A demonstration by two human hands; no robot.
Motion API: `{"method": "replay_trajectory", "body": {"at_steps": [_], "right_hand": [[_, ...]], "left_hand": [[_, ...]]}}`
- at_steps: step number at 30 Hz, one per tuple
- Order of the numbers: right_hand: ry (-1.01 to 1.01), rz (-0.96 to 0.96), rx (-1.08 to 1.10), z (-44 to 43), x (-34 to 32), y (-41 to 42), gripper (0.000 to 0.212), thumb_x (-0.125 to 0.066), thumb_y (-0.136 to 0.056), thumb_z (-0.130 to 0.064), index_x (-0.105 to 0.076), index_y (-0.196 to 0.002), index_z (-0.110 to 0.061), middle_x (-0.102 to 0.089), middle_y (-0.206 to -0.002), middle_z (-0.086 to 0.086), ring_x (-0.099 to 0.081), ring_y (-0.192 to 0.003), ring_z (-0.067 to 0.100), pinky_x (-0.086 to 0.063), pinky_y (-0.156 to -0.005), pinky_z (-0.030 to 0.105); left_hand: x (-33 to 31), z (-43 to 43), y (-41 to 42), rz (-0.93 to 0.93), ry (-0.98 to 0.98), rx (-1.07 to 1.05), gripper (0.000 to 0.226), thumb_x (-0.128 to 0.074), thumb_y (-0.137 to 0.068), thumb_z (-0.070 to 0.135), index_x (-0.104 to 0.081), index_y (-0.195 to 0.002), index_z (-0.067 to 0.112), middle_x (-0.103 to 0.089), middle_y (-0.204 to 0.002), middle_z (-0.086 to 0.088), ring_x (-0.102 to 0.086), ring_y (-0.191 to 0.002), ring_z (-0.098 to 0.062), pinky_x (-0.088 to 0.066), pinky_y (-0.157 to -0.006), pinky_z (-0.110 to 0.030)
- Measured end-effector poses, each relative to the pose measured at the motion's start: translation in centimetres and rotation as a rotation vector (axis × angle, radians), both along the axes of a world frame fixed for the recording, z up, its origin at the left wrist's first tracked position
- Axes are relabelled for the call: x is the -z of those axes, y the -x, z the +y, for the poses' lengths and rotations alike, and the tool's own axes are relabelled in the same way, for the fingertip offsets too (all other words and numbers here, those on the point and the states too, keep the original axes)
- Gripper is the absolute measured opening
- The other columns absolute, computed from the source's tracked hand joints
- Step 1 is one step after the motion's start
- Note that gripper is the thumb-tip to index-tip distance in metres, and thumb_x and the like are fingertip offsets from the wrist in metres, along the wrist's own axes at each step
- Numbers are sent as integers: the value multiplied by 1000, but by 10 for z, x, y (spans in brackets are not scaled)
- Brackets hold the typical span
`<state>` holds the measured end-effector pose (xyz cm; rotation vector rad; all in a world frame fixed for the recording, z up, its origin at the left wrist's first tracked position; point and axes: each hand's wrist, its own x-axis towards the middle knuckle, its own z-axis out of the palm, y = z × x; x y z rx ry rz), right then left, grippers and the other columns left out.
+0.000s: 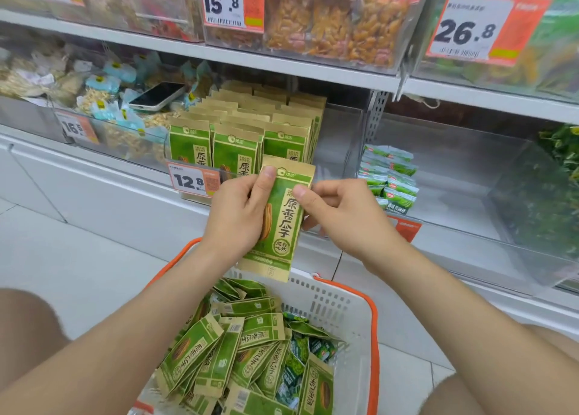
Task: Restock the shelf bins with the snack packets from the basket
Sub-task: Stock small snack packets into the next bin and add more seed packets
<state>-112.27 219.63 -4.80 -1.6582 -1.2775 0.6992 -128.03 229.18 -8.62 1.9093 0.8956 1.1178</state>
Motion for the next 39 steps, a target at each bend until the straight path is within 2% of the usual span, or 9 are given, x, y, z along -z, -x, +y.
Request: {"method": "replay_trajectory", "body": {"at_steps": [4,7,11,15,19,25,31,35,39], "right_hand": [[-55,-53,35,7,-10,-3,19,-74,-96,-28,-79,-89,-11,-78,-74,1,-76,-69,17,-62,-67,38],[-338,-199,243,19,-19,-7,28,-76,-93,-32,-75,-76,-10,-71,-61,4,-70,-60,23,-60,-66,48],[-625,-446,394,30,-31,-14,26,-71,-95,-29,-71,-76,-13,-64,-62,-2,-58,-62,21,-47,-73,37],[-352,-635,324,56,-13,-18,40,-70,-95,-35,-57,-64,-12,-55,-56,2,-56,-66,34,-47,-73,37],[-152,-636,340,78,-1,-11,42,-69,-93,-35,-54,-61,-13,-58,-66,10,-53,-75,37,-41,-66,35],[-108,-551,466,98,-5,-5,36,-70,-94,-34,-64,-67,-10,-61,-71,11,-49,-76,31,-32,-67,28],[-72,-606,388,110,1,-7,32,-66,-98,-37,-65,-87,-7,-63,-95,15,-48,-90,31,-33,-72,31],[-39,-714,328,93,-4,-15,37,-68,-96,-42,-54,-80,-12,-62,-94,17,-52,-91,36,-36,-72,34],[-246,-906,359,61,-15,-4,27,-50,-96,-38,-67,-93,-18,-71,-86,7,-67,-81,36,-55,-69,39]], "left_hand": [[-7,6,-1,21,-98,-37,56,-41,-112,48,-50,-66,18,-49,-54,7,-44,-52,-11,-31,-52,-32],[-9,12,-3,3,-196,-173,38,-40,-114,34,-54,-83,15,-52,-73,8,-47,-68,-12,-36,-62,-34],[-4,26,-1,142,-309,-333,10,-57,-103,28,-60,-95,23,-59,-96,9,-52,-93,-18,-44,-83,-39],[-2,27,1,330,-284,-407,6,-66,-97,38,-66,-94,32,-62,-100,15,-47,-102,-19,-33,-83,-37],[-1,27,3,452,-378,-421,13,-63,-98,46,-72,-97,36,-63,-107,14,-46,-107,-23,-26,-84,-36],[4,31,2,507,-447,-380,19,-65,-95,43,-75,-108,33,-59,-107,10,-45,-104,-22,-35,-86,-40],[10,34,3,543,-477,-340,31,-64,-95,41,-71,-122,31,-53,-110,6,-48,-105,-23,-40,-88,-45],[13,31,5,447,-533,-314,20,-66,-94,33,-69,-112,24,-53,-106,4,-51,-100,-21,-41,-85,-43],[21,24,7,426,-746,-243,13,-62,-94,27,-60,-84,20,-55,-81,7,-50,-74,-18,-39,-69,-38]]}}
